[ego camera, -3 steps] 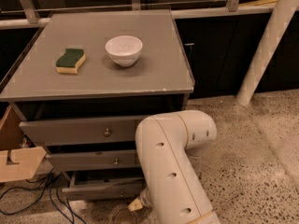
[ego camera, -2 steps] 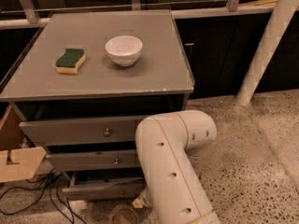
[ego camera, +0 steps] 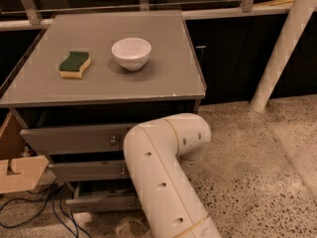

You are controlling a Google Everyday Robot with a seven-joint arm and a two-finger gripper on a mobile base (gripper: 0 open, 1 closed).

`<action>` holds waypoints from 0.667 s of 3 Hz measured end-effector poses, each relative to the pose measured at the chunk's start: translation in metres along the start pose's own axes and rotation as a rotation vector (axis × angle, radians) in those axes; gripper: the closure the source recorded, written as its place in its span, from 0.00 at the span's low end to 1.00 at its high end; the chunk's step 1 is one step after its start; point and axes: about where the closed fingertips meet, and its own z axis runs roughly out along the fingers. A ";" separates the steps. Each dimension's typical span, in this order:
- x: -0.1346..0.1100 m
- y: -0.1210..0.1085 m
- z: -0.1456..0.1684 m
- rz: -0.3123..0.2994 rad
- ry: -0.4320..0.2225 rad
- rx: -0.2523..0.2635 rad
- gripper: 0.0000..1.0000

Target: Close bottom drawer

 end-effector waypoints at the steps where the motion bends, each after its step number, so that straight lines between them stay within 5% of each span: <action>1: -0.013 -0.004 0.014 0.000 -0.006 0.044 1.00; 2: -0.020 -0.005 0.023 -0.005 -0.016 0.069 1.00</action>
Offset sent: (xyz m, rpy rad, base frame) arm 0.0339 0.0214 -0.0201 -0.0649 -0.0759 -0.0353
